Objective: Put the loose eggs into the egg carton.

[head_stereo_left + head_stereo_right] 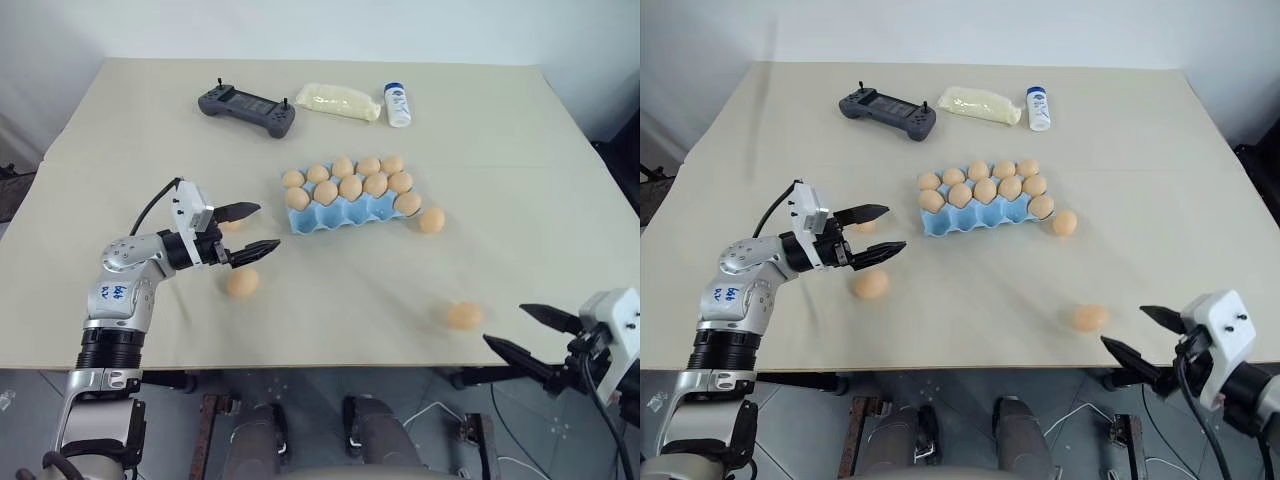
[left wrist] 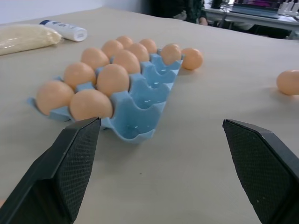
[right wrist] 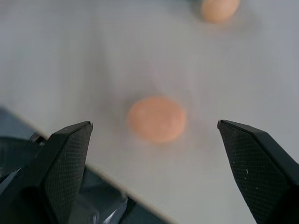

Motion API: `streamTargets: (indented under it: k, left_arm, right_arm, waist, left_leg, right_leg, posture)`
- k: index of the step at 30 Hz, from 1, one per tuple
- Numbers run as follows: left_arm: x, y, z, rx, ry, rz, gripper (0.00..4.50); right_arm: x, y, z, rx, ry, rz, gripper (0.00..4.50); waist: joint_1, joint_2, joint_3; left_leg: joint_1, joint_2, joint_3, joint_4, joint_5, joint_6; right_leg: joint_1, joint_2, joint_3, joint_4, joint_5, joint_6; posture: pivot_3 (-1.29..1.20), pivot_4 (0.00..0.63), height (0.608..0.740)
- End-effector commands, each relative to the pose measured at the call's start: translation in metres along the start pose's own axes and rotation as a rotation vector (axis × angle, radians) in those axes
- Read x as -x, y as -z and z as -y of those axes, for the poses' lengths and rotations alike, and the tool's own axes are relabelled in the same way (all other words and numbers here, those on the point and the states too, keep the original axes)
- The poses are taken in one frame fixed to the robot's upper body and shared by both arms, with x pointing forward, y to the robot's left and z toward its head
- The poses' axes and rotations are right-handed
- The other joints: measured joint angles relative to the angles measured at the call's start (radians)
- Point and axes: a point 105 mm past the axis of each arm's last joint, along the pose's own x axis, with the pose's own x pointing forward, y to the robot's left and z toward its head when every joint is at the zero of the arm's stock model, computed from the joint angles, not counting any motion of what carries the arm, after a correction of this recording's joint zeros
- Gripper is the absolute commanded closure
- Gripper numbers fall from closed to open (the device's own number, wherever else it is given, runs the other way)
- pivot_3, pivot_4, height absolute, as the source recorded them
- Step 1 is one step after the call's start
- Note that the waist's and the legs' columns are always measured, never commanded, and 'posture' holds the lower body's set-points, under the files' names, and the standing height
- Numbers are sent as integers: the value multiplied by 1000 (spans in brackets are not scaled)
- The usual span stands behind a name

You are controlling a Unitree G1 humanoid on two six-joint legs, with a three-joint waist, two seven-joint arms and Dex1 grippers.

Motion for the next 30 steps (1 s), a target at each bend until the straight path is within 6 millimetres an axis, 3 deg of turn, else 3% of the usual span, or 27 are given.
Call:
streamTargets:
  k: [1,13,27,30]
  left_arm:
    - [-3,-9,1,-44,23,17,43]
    - [-1,-10,2,-46,19,10,43]
    - [2,-10,2,-51,-18,14,43]
    - [2,-11,2,-56,-24,16,0]
  right_arm:
    - [-8,-5,-7,49,5,38,0]
    - [-44,8,4,101,17,19,0]
    - [-66,28,24,81,29,-18,0]
    - [-68,23,24,69,18,15,635]
  waist:
    - [-1,0,0]
    - [4,0,0]
    - [3,0,0]
    - [4,0,0]
  left_leg:
    - [0,0,0,0,0,0]
    - [0,0,-3,0,-1,3]
    - [0,0,-3,0,0,4]
    - [0,0,-3,0,0,4]
  right_leg:
    - [1,0,0,-2,1,0]
    - [5,-1,-4,-11,3,0]
    - [6,-1,-4,-11,4,1]
    - [6,-1,-4,-11,4,1]
  posture:
    - [0,150,740]
    - [0,150,740]
    - [0,150,740]
    - [0,150,740]
